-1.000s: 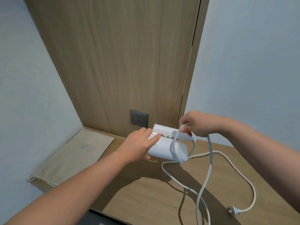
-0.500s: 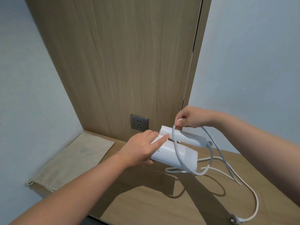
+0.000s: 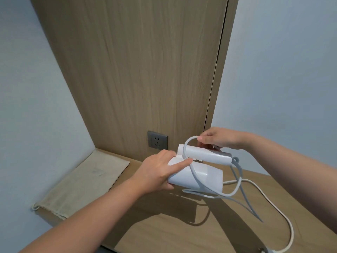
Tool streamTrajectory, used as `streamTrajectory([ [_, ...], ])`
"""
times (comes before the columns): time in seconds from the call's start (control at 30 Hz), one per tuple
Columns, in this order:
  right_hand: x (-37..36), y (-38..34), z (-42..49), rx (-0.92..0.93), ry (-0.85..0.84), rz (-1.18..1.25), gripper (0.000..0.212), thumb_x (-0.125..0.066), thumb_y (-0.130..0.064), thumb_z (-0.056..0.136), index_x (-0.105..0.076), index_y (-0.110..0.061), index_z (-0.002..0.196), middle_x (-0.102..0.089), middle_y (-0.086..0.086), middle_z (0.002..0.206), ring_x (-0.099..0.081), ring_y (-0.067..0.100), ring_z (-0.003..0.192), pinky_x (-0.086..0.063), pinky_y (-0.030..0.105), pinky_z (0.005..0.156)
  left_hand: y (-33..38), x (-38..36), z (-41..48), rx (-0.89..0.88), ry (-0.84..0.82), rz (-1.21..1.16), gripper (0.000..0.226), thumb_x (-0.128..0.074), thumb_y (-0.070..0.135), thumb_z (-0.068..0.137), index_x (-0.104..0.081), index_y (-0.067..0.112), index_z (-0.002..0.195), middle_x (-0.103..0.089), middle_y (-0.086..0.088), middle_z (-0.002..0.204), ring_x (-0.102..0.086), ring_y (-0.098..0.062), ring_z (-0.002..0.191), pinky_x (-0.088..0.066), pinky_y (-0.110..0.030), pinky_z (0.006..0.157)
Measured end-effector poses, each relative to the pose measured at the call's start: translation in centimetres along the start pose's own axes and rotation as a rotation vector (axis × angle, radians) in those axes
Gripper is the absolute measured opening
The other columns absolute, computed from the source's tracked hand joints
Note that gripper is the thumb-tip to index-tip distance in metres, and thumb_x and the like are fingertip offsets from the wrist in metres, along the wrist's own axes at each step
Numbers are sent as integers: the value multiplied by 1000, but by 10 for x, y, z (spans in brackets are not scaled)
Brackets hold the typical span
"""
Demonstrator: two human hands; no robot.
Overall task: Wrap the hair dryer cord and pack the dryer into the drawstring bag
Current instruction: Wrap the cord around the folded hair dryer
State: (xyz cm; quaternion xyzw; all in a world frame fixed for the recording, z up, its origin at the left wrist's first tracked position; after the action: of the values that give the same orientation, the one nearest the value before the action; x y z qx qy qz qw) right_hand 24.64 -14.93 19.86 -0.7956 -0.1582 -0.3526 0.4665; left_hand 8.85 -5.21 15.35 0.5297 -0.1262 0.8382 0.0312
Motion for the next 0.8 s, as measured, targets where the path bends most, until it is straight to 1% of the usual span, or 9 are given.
streamTrajectory([
  [0.07, -6, 13, -8, -60, -36, -9, 44, -36, -49, 96, -65, -17, 90, -63, 1, 82, -60, 17, 78, -47, 26, 69, -3, -1, -2, 31, -9, 2, 100, -86, 40, 51, -36, 28, 137, -62, -14, 103, -60, -27, 87, -53, -31, 49],
  [0.13, -15, 20, -14, -85, -35, 20, 46, -34, -54, 94, -63, -18, 97, -66, 7, 91, -66, 26, 86, -55, 32, 73, -6, -1, -2, 48, -25, 12, 102, -87, 41, 49, -37, 27, 137, -62, -13, 102, -60, -27, 87, -52, -31, 47],
  [0.23, -17, 18, -17, -71, 90, 0, 51, -35, -53, 94, -66, -13, 102, -66, 15, 97, -66, 29, 88, -56, 30, 70, -5, -4, 1, 29, -78, 60, 107, -88, 44, 47, -35, 24, 138, -62, -12, 99, -61, -26, 82, -53, -31, 49],
  [0.37, -12, 18, -20, -91, 164, 33, 49, -37, -52, 94, -70, -16, 93, -66, 6, 84, -62, 16, 73, -48, 20, 58, -3, -3, 12, 19, -94, 120, 112, -86, 50, 50, -29, 22, 143, -62, -11, 92, -61, -26, 78, -52, -38, 68],
  [0.5, -13, 22, -21, -121, 158, 76, 45, -39, -52, 94, -70, -19, 92, -64, 2, 82, -62, 15, 74, -49, 20, 58, -5, -3, 17, 27, -106, 93, 113, -83, 52, 52, -24, 24, 144, -64, -11, 100, -61, -29, 93, -50, -42, 85],
  [0.53, -14, 22, -20, -117, 160, 78, 45, -39, -52, 94, -70, -20, 90, -64, 1, 82, -62, 15, 74, -49, 20, 58, -5, -4, 18, 27, -119, 64, 112, -82, 50, 54, -22, 24, 144, -63, -11, 102, -60, -29, 93, -50, -42, 84],
  [0.63, -12, 22, -19, -97, 128, 108, 46, -40, -52, 93, -70, -18, 90, -65, 7, 84, -63, 19, 75, -53, 24, 59, -7, -4, 17, 37, -130, -3, 107, -83, 43, 55, -24, 23, 143, -61, -8, 90, -56, -26, 77, -50, -37, 69],
  [0.73, -8, 28, -15, -93, 2, 244, 46, -49, -47, 91, -69, -7, 99, -68, 21, 89, -65, 28, 78, -54, 33, 64, -11, -5, 13, 61, -142, -67, 106, -82, 41, 57, -22, 27, 143, -60, -8, 95, -55, -25, 80, -50, -35, 65],
  [0.8, 0, 38, -10, -84, -10, 298, 41, -54, -38, 91, -70, -1, 97, -66, 19, 86, -62, 25, 74, -51, 31, 64, -12, -5, 11, 82, -146, -100, 106, -82, 40, 58, -21, 28, 143, -59, -7, 96, -54, -24, 81, -48, -33, 63],
])
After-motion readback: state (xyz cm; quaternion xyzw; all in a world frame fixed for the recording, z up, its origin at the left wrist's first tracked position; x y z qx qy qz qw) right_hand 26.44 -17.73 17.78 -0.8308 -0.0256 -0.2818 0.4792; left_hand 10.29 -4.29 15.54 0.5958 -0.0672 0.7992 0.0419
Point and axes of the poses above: each hand's wrist, its own z-axis towards the middle knuckle, its own x-axis out of the back of the hand, y = z × x, the point moved 6 cm from there along z, towards the middle knuckle
